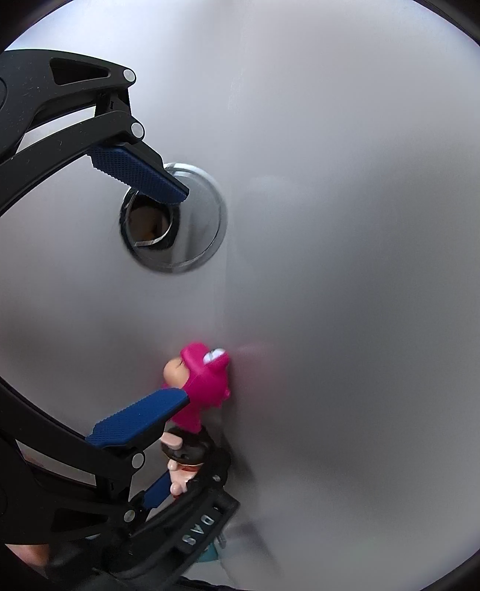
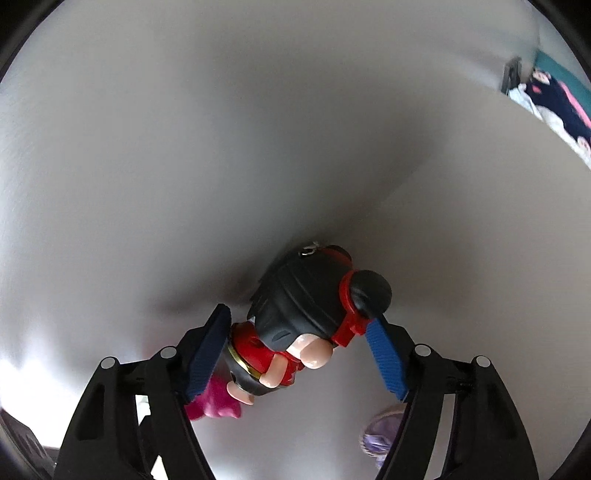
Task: Collect trash
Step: 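Grasp the pink plush figure with the left tool while the right tool grasps the black-haired doll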
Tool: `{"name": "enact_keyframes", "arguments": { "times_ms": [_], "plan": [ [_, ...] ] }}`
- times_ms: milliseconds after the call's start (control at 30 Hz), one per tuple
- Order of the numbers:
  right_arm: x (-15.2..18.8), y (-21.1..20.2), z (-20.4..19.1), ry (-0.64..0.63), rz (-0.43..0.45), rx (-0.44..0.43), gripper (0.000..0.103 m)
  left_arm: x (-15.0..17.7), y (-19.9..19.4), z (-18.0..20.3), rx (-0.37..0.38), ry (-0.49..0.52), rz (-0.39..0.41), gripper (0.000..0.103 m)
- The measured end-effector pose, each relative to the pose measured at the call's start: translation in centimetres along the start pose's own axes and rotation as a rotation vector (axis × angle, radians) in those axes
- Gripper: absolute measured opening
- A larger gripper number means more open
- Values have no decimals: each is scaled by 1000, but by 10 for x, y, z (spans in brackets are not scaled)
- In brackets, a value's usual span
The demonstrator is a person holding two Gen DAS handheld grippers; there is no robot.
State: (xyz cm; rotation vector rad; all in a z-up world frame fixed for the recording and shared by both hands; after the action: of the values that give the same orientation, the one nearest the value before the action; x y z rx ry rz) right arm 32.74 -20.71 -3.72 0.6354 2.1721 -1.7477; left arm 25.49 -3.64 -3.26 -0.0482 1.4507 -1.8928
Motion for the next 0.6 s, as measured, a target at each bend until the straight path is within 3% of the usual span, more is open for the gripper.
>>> {"name": "enact_keyframes", "arguments": {
  "times_ms": [167,267,400,567,600],
  "plan": [
    [0,-18,33,-72,78,135,73,-1,2,15,38,-57,6,97],
    [2,-31,56,-74,86,156,73,11,10,32,52,-119,-17,97],
    [3,-42,78,-68,99,176,73,9,20,45,3,-146,4,95],
    [0,-56,97,-83,126,199,73,6,33,63,-73,-161,45,66],
    [-5,-55,95,-85,129,201,73,4,34,65,-79,-172,44,64]
  ]
}}
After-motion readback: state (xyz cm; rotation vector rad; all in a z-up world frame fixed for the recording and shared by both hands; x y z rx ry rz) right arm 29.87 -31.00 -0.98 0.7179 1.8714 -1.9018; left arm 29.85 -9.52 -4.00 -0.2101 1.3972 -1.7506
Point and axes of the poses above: each gripper's, at about its wrist camera, not at the fingertips, and y roughly the way its jaws point, z to its right, x to its underside, the point moved 9 cm from there along y, roughly the way its jaws point, and after that the axes turned 4 degrees about x, right-handed, at the moved point
